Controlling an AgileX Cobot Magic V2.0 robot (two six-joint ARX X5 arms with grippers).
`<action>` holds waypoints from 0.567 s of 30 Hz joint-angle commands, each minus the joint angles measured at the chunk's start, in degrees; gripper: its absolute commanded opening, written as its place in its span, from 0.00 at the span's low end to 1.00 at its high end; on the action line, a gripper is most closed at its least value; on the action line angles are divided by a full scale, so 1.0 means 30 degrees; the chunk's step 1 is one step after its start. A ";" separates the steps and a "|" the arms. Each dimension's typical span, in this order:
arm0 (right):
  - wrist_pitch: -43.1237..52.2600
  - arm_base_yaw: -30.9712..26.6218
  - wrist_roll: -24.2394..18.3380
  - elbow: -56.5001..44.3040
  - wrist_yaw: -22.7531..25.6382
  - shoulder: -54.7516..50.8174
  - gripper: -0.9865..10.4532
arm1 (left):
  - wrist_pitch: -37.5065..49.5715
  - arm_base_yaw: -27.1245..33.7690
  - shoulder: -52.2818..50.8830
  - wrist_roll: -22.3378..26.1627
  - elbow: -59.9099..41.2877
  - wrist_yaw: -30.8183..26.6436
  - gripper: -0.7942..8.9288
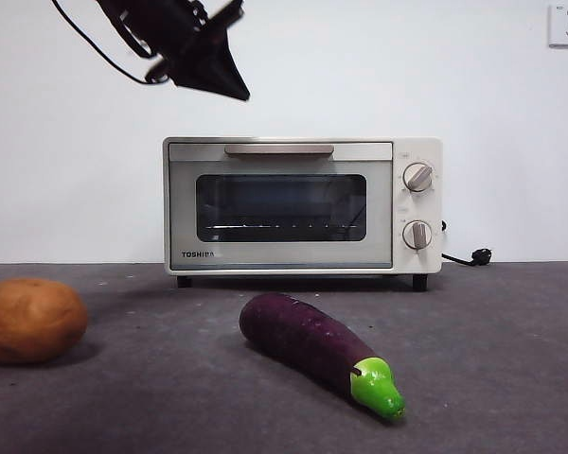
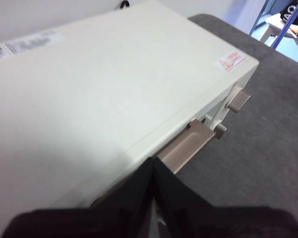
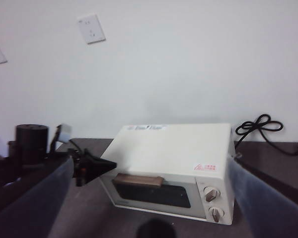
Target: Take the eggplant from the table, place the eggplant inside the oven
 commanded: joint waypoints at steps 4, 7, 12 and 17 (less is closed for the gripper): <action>0.0000 0.0029 0.0138 0.0095 -0.0051 0.0102 0.69 | 0.0423 -0.0255 0.1086 0.0401 0.0015 -0.0007 0.08; -0.0058 0.0036 0.0138 0.0095 -0.0058 0.0102 0.69 | 0.0539 -0.0306 0.1355 0.0415 0.0015 -0.0095 0.08; -0.0138 0.0270 0.0138 0.0095 -0.0058 0.0095 0.69 | 0.0546 -0.0335 0.1552 0.0561 0.0015 -0.0095 0.08; -0.0146 0.0270 0.0138 0.0095 -0.0058 0.0102 0.69 | 0.0430 -0.0335 0.1821 0.0619 0.0015 -0.0117 0.08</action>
